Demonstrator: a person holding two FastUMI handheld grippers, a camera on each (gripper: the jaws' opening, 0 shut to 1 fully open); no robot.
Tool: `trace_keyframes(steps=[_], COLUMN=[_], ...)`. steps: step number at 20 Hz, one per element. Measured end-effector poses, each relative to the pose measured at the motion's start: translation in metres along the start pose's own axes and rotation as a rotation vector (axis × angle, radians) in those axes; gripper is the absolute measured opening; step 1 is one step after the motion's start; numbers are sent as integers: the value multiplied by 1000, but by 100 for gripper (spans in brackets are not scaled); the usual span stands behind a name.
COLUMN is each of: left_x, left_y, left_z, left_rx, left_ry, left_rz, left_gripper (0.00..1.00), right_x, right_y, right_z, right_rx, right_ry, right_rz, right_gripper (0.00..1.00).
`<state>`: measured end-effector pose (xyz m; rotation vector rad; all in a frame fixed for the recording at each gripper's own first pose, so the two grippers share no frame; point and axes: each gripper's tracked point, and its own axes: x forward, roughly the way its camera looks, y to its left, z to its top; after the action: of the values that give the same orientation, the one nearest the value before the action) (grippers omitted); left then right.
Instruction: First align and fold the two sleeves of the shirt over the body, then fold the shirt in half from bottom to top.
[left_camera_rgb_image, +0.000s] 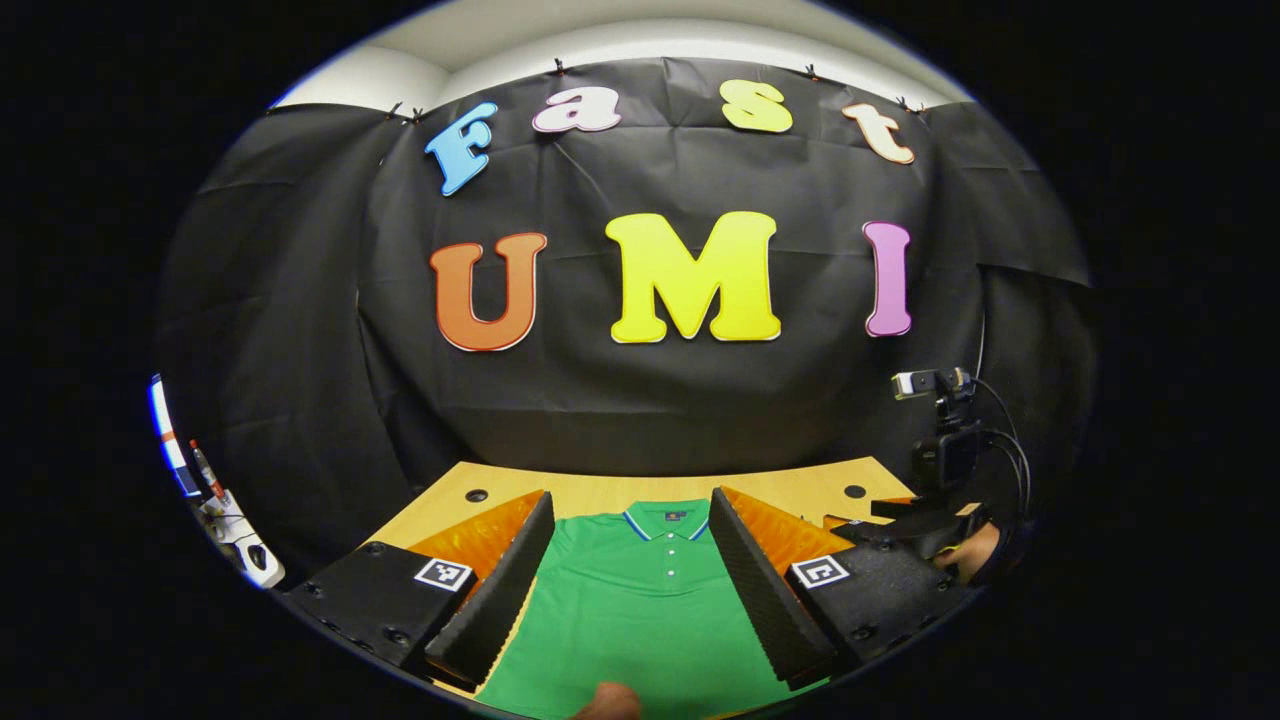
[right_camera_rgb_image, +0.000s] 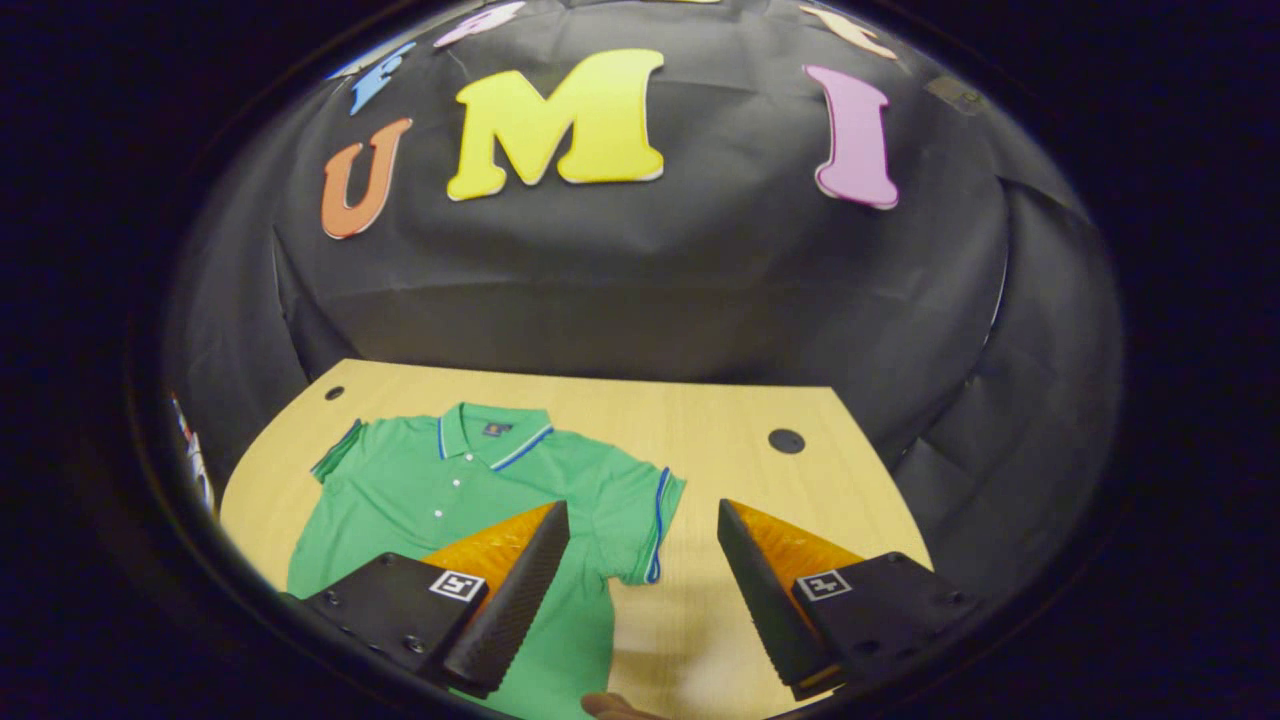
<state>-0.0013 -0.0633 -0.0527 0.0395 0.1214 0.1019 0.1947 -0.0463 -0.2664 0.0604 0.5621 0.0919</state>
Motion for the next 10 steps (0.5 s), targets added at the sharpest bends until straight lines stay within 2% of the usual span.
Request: trace_keyframes(steps=[6,10], left_x=[-7,-8], left_y=[20,43], left_z=[-17,-45], left_rx=[40,20], left_ry=[39,120], left_rz=[45,82], left_gripper=[100,100], right_x=[83,117], right_y=[-18,-17], right_z=[-41,-53], right_rx=[72,69], right_ry=[183,234], right_rz=[-60,-78], right_gripper=[96,97])
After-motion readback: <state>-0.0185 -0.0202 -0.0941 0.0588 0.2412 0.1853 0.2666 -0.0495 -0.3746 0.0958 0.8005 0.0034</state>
